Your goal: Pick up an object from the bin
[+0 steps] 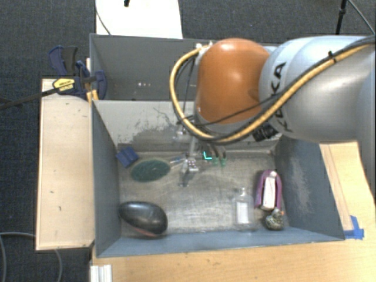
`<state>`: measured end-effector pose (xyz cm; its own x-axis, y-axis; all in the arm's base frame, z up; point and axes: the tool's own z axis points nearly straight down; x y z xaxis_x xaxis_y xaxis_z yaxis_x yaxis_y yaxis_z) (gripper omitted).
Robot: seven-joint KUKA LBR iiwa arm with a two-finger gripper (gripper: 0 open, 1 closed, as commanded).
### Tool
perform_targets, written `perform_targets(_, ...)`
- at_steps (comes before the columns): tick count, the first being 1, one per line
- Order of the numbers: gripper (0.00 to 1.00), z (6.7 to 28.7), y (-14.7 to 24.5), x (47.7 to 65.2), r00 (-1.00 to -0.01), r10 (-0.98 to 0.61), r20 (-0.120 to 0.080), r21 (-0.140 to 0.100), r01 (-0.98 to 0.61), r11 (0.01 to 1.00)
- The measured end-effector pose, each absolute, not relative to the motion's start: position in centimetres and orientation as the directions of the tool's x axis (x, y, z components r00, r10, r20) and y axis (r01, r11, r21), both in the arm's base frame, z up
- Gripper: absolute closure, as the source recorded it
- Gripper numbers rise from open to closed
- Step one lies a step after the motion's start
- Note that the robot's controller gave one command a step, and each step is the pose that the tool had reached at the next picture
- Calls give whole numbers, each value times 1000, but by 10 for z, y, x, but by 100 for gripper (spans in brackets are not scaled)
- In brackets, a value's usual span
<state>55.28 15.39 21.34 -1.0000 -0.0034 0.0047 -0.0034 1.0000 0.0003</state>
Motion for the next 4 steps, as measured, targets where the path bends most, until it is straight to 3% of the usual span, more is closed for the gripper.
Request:
perform_targets(1, 0, 72, 110, 595, -1000, 29, -8, 3, 29, 1000)
perform_targets(2, 0, 114, 128, 590, -1000, -4, -7, 2, -4, 1000)
perform_targets(3, 0, 108, 125, 592, -1000, -16, -5, 1, -16, 1000)
perform_targets(4, 0, 72, 121, 593, -991, 133, -5, 3, 133, 991)
